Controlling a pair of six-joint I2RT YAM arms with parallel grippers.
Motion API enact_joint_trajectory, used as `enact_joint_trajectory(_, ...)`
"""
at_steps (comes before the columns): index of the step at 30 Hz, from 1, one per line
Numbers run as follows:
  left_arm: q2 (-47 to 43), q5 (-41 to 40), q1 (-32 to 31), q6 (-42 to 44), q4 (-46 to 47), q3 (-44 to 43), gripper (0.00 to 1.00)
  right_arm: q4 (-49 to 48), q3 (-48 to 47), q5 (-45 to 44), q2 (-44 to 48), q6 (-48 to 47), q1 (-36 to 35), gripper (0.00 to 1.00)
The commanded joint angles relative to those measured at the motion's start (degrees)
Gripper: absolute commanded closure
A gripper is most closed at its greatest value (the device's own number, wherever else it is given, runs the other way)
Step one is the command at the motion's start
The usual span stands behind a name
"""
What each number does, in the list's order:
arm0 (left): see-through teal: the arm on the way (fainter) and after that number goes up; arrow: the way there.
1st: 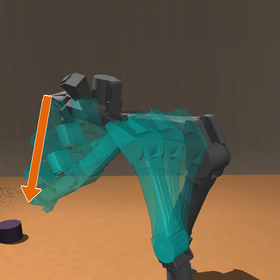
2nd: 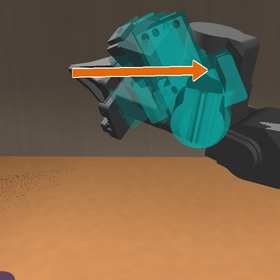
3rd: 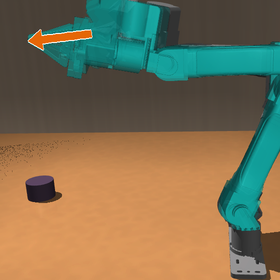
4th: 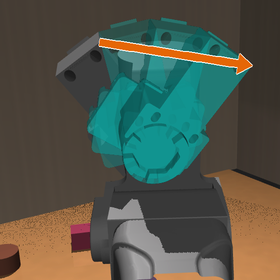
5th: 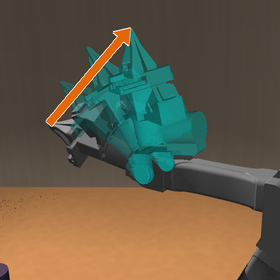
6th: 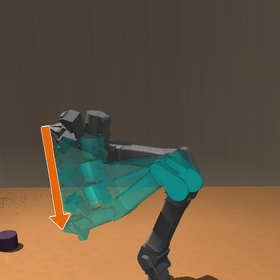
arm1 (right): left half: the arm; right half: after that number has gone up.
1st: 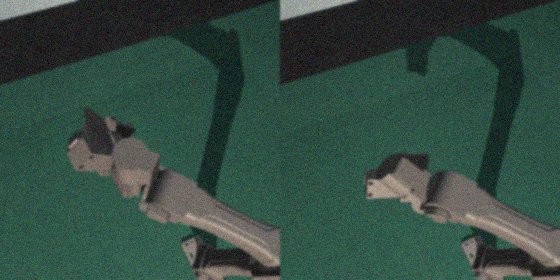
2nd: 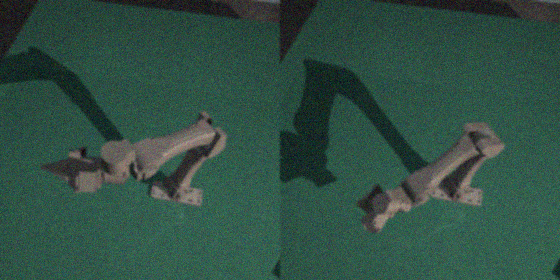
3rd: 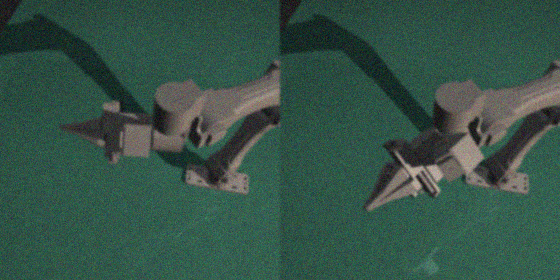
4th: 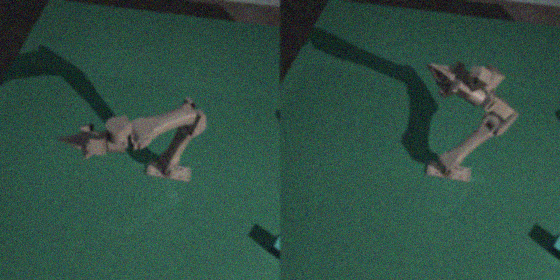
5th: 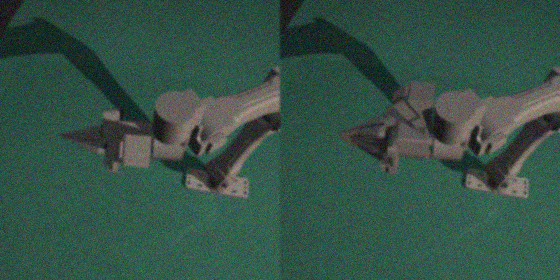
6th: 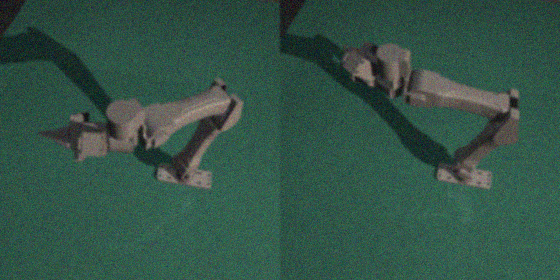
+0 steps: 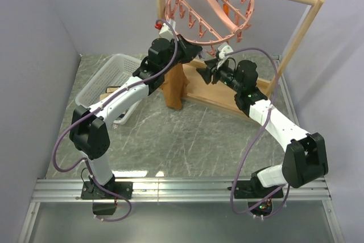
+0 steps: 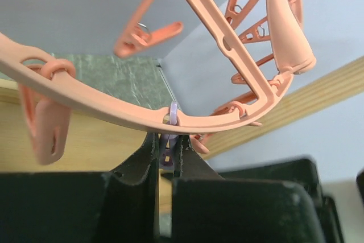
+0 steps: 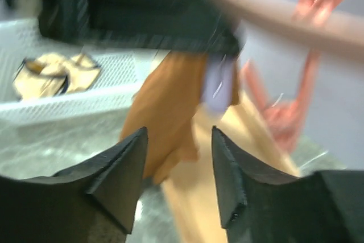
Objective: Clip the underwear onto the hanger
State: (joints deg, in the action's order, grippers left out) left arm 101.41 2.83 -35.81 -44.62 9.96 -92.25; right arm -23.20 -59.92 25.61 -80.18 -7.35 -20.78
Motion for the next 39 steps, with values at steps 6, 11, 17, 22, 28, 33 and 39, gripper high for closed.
enact_joint_trajectory(6,-2.18,-4.5,1.98,-0.03,5.78,-3.29,1.0,6.67,6.47,7.17,8.19,-4.14,-0.4,0.46)
enact_joint_trajectory(11,-1.12,-4.24,1.89,-0.29,5.43,-4.43,1.0,10.19,10.87,-3.41,9.17,-16.33,-8.74,0.51)
enact_joint_trajectory(17,0.11,-4.32,1.36,-0.73,4.37,-6.01,1.0,10.81,11.41,-14.17,0.58,-28.75,-18.24,0.53)
enact_joint_trajectory(22,0.55,-4.59,1.18,-0.82,3.67,-6.54,1.0,11.33,4.13,-21.82,-9.1,-33.95,-20.97,0.52)
enact_joint_trajectory(28,1.51,-4.76,1.27,-1.43,2.7,-7.51,1.0,17.22,-7.04,-22.09,-19.48,-32.2,-22.47,0.53)
enact_joint_trajectory(33,1.95,-5.64,1.71,-0.99,2.08,-8.65,1.0,15.46,-8.28,-21.31,-23.35,-32.11,-23.79,0.53)
enact_joint_trajectory(39,3.97,-4.15,1.97,-1.96,-1.08,-12.43,1.0,13.19,-10.92,-23.22,-29.76,-36.67,-23.79,0.52)
